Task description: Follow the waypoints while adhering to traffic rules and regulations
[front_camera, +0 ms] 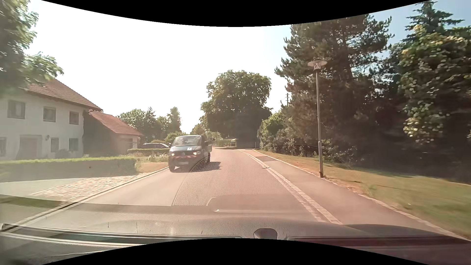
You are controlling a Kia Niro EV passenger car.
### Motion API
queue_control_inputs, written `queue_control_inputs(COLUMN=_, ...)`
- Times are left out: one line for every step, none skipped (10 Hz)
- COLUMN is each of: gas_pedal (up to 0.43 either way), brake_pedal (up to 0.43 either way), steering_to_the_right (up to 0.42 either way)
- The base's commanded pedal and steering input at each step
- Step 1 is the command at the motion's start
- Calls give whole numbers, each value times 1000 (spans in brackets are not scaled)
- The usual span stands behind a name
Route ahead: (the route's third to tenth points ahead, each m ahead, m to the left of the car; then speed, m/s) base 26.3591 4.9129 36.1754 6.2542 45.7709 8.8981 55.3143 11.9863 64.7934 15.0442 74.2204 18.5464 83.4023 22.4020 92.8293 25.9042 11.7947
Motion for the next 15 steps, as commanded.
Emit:
queue_control_inputs(gas_pedal=87, brake_pedal=6, steering_to_the_right=-19)
queue_control_inputs(gas_pedal=87, brake_pedal=6, steering_to_the_right=-19)
queue_control_inputs(gas_pedal=87, brake_pedal=6, steering_to_the_right=-19)
queue_control_inputs(gas_pedal=87, brake_pedal=6, steering_to_the_right=-20)
queue_control_inputs(gas_pedal=79, brake_pedal=6, steering_to_the_right=-20)
queue_control_inputs(gas_pedal=79, brake_pedal=6, steering_to_the_right=-20)
queue_control_inputs(gas_pedal=79, brake_pedal=6, steering_to_the_right=-23)
queue_control_inputs(gas_pedal=79, brake_pedal=6, steering_to_the_right=-25)
queue_control_inputs(gas_pedal=79, brake_pedal=6, steering_to_the_right=-26)
queue_control_inputs(gas_pedal=79, brake_pedal=6, steering_to_the_right=-26)
queue_control_inputs(gas_pedal=79, brake_pedal=6, steering_to_the_right=-26)
queue_control_inputs(gas_pedal=79, brake_pedal=6, steering_to_the_right=-27)
queue_control_inputs(gas_pedal=79, brake_pedal=6, steering_to_the_right=-26)
queue_control_inputs(gas_pedal=79, brake_pedal=6, steering_to_the_right=-26)
queue_control_inputs(gas_pedal=79, brake_pedal=6, steering_to_the_right=-26)
